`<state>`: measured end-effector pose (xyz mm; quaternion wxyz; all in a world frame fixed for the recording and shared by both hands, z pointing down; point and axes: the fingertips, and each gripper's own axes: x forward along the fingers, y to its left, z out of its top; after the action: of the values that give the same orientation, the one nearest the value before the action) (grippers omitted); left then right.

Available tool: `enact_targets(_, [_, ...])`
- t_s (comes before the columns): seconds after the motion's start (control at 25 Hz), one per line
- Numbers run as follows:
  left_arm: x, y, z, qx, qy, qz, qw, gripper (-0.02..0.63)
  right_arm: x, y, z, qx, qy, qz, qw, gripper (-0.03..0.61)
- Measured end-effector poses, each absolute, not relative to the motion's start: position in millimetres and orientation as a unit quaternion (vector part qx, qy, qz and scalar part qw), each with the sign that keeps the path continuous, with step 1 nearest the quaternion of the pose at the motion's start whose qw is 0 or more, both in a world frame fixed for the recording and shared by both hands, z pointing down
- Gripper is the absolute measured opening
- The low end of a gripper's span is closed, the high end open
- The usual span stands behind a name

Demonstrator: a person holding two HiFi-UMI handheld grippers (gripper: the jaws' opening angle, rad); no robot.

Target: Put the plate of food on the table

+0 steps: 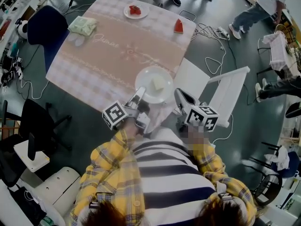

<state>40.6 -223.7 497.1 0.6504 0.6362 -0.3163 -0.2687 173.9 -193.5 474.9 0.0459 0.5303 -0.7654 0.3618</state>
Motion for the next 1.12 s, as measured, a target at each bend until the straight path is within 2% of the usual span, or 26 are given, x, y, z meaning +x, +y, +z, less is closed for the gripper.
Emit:
enact_targets(0.56, [55.8, -305.9, 527.5, 0.605, -0.344, -0.291, 0.657, 0.018, 183.3, -269.2, 491.4, 0.502, -0.782, 0.362, 0.077, -0.003])
enact_targets(1.12, [62.9, -377.8, 548.5, 0.600, -0.392, -0.293, 0.633, 0.018, 181.5, -346.3, 518.3, 0.473, -0.797, 0.356, 0.118, -0.003])
